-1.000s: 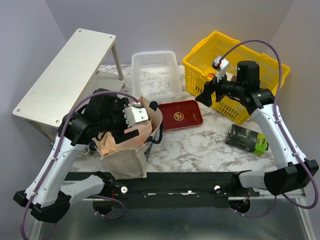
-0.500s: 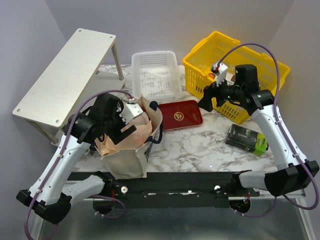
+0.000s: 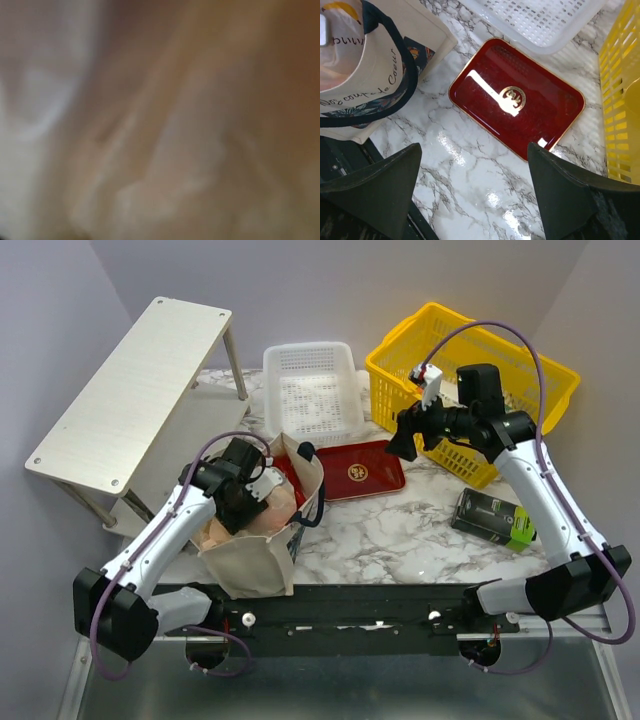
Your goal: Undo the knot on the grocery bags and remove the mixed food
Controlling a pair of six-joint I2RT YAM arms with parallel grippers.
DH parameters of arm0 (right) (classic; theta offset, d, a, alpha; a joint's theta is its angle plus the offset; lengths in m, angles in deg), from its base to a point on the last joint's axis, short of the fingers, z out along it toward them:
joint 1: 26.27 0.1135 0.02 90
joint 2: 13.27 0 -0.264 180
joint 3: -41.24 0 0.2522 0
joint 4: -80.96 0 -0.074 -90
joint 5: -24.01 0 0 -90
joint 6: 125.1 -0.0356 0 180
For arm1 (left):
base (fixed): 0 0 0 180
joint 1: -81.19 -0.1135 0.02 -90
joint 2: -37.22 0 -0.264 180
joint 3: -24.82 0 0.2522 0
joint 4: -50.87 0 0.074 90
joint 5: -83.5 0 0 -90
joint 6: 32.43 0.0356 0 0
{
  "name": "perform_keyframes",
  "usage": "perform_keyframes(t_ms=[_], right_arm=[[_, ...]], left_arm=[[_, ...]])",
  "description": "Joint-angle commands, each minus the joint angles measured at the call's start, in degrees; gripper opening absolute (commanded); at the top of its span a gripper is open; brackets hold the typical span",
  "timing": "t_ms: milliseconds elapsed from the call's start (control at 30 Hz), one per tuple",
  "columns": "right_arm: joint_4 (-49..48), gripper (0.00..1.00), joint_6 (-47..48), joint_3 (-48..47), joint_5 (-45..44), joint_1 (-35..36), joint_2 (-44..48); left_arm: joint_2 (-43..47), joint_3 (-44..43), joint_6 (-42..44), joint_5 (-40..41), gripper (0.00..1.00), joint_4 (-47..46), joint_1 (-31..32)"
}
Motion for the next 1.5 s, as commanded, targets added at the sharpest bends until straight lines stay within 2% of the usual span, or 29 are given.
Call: perform_keyframes(t_ms=[0,33,67,100,133,333,500,533,567,633,767,800,867,900,1033,1233,1367,1467], right_arm=[[1.17,0.94,0.52,-2.23,0.87,0.76,0.08],[1.08,0.95,0.51,-1.97,0.60,0.85,0.52],[0.99,0.95,0.51,-1.70,0.25,0.85,1.48],[0.99,0.95,0.69,-1.27,0.16,0.85,1.92],[0.99,0.95,0.60,-0.57,-0.19,0.85,2.54],[0.02,0.97,0.25,0.50,-2.74,0.76,5.79],[-0.94,1.00,-1.77,-1.78,-7.22,0.23,6.76],[-0.77,1.00,-2.12,-2.48,-7.48,-0.20,6.67],[-0.77,1.00,-3.17,-4.67,-8.70,-1.60,6.67],[-1.12,1.00,-3.96,-6.35,-10.55,-3.88,6.58],[-1.12,1.00,-5.64,-11.62,-14.07,-9.86,5.80],[-0.95,1.00,-5.55,-13.63,-14.86,-11.09,5.62],[-0.95,1.00,-4.85,-14.53,-17.58,-14.08,5.62],[-0.95,1.00,-4.67,-14.79,-18.46,-14.88,5.79],[-1.03,1.00,-2.92,-12.70,-20.84,-17.86,7.90],[-0.77,1.00,2.26,-6.28,-17.61,-17.96,14.75],[-0.24,1.00,5.60,-1.53,-16.19,-17.87,18.62],[0.90,1.00,6.23,0.67,-14.34,-17.87,20.03]], left_arm=[[-0.22,-1.25,2.50,-3.92,0.46,-3.25,-0.91],[1.18,-2.22,2.95,-5.32,0.36,-3.79,-0.91],[1.81,-3.45,3.22,-5.69,0.13,-4.49,-0.82],[2.51,-6.25,3.31,-5.78,0.02,-5.45,-0.82],[4.08,-7.67,3.57,-5.52,0.00,-6.07,-0.38],[9.80,-20.76,7.00,-12.44,0.00,-10.99,1.55],[13.33,-26.73,5.69,-22.54,0.00,-26.87,2.52],[11.24,-28.58,4.90,-23.61,0.00,-28.04,2.69],[7.74,-36.17,1.93,-27.88,0.00,-28.31,3.31],[2.18,-40.88,-0.11,-31.16,0.00,-28.05,4.10],[-5.38,-49.06,-2.40,-35.75,0.00,-29.27,10.06],[-7.74,-49.86,-2.66,-35.66,0.00,-29.71,13.73],[-9.69,-50.40,-2.41,-35.31,0.00,-30.94,17.53],[-11.53,-50.31,-0.75,-34.35,0.00,-31.04,21.81],[-15.06,-46.89,3.57,-33.99,0.00,-29.54,28.95],[-14.98,-33.80,6.64,-31.62,0.00,-26.30,29.94],[-11.29,-22.39,9.29,-24.52,0.00,-26.99,29.50],[-13.73,-21.83,9.11,-20.81,0.00,-25.95,29.68]])
